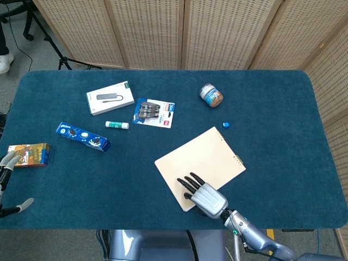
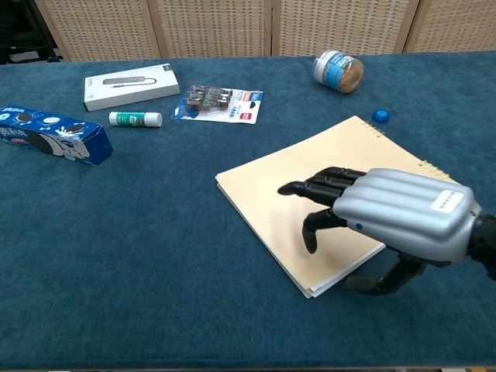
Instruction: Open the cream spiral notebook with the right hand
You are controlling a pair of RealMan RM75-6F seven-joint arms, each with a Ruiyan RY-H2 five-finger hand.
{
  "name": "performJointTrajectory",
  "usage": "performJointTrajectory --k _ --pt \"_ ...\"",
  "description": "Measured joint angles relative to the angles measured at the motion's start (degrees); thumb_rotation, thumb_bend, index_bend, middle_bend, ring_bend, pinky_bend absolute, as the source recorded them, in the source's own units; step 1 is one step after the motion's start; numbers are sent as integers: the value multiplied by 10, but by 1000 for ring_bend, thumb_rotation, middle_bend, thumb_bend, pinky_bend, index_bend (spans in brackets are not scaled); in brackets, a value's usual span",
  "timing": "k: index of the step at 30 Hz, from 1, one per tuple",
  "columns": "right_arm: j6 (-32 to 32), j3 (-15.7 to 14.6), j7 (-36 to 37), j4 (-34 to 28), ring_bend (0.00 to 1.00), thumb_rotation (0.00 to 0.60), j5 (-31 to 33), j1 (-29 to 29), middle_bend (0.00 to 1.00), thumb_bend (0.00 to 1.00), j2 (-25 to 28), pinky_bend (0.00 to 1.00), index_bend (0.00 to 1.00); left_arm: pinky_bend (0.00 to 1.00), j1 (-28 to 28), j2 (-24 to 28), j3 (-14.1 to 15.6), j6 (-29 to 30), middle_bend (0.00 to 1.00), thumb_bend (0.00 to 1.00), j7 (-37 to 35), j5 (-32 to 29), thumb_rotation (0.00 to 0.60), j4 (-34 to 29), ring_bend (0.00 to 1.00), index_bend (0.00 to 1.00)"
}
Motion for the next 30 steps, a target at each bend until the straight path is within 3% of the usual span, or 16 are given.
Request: performJointTrajectory --k 15,30 --pt "17 -16 20 53 0 600 0 19 0 340 -47 0 381 0 -2 1 -2 -4 0 0 -1 -5 600 -3 0 0" --pt "70 -19 73 99 0 600 -12 24 31 466 -87 0 415 0 -2 3 -2 -2 0 0 -10 -5 600 -1 0 0"
